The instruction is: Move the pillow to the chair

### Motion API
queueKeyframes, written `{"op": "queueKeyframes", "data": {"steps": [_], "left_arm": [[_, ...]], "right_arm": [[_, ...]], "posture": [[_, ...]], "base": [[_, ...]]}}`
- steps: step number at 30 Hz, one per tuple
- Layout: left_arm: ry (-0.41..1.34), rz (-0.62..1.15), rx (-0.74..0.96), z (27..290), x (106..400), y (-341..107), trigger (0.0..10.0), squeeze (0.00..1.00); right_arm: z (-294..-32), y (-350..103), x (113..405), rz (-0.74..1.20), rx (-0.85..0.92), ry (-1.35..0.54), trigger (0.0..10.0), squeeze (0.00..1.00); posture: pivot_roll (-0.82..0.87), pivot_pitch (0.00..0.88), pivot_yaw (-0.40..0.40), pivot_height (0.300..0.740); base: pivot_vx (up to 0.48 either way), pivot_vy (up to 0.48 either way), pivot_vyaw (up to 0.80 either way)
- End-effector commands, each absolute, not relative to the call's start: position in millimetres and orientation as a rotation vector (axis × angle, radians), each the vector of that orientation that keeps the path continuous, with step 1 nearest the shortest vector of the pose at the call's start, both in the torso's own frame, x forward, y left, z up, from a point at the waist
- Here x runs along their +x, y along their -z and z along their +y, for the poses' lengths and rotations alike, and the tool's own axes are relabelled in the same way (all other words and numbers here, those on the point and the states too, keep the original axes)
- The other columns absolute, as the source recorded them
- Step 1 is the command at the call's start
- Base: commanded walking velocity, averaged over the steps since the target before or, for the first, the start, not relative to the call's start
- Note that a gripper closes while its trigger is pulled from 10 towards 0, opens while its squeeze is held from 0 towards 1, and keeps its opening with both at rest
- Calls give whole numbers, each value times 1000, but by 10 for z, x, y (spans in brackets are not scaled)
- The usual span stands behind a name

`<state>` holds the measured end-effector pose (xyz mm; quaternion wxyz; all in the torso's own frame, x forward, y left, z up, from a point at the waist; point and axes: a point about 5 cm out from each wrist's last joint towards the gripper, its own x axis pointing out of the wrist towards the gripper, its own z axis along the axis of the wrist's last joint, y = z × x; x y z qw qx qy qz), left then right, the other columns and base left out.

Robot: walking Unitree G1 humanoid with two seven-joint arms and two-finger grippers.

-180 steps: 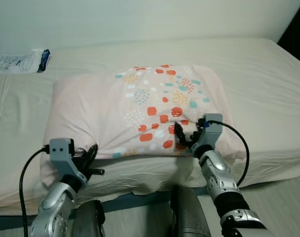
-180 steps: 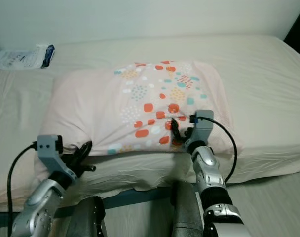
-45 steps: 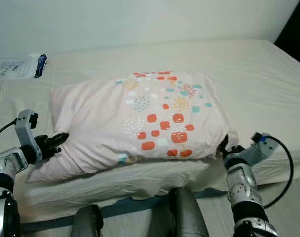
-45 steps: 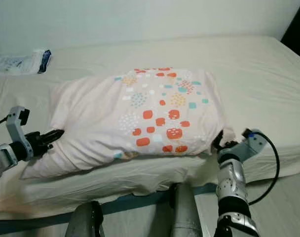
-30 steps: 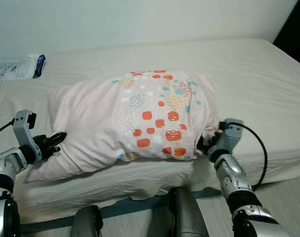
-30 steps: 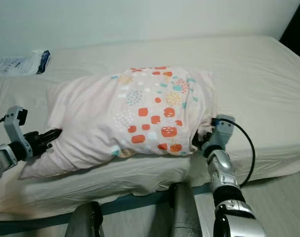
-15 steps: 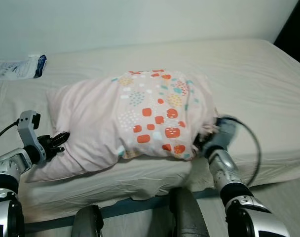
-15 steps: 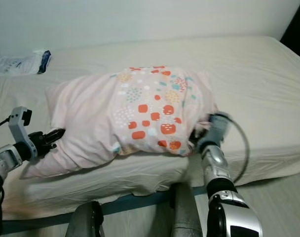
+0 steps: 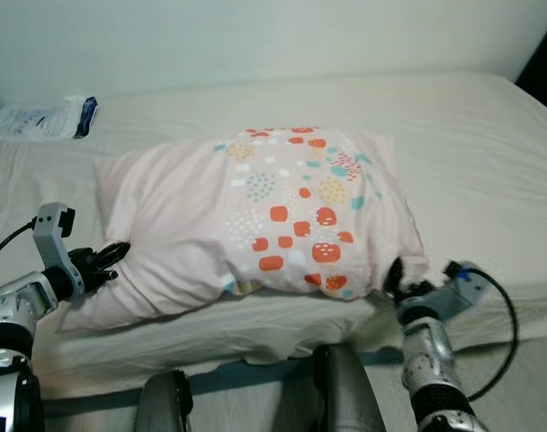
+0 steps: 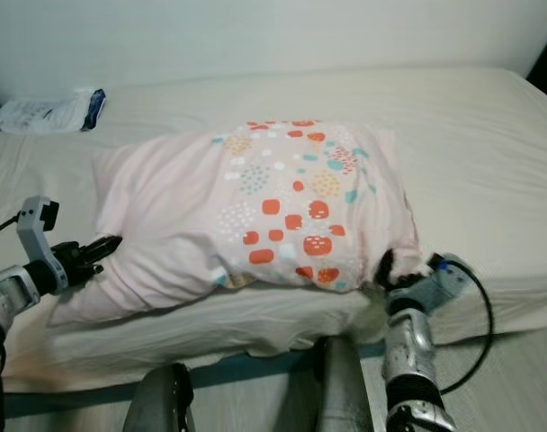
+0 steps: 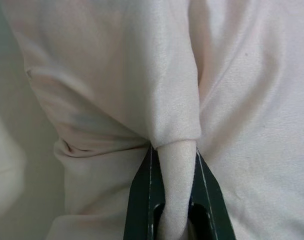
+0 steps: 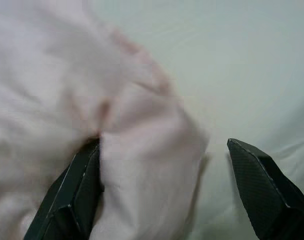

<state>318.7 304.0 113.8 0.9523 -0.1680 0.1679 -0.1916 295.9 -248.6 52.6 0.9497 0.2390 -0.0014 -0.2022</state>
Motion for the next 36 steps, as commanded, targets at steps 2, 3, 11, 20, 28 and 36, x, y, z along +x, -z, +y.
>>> {"op": "queueKeyframes", "data": {"steps": [2,3,11,20,28,36], "left_arm": [[400,357,-366,3030,3143,-1077,0,0],[401,355,-366,3029,3143,-1077,0,0],[398,349,-351,3005,3167,-1085,0,0],[392,344,-316,3022,3177,-1116,0,0],[395,346,-297,3013,3178,-1115,0,0],[406,342,-293,2950,3208,-1108,0,0]], "right_arm": [[-2570,-571,2909,-40,456,448,10000,0],[-2602,-570,2901,-38,446,456,10000,0],[-2573,-509,3017,54,422,403,10000,0],[-2024,-577,3330,151,749,95,10000,0],[-1630,-646,3362,171,643,-215,10000,0],[-1472,-762,3433,141,528,-281,0,0]], "posture": [[22,136,-12,557],[19,133,-9,557],[22,125,-11,557],[34,111,-15,557],[35,109,-16,557],[34,116,-15,557]], "base": [[0,0,0],[0,0,0],[0,0,0],[0,0,0],[0,0,0],[0,0,0]]}}
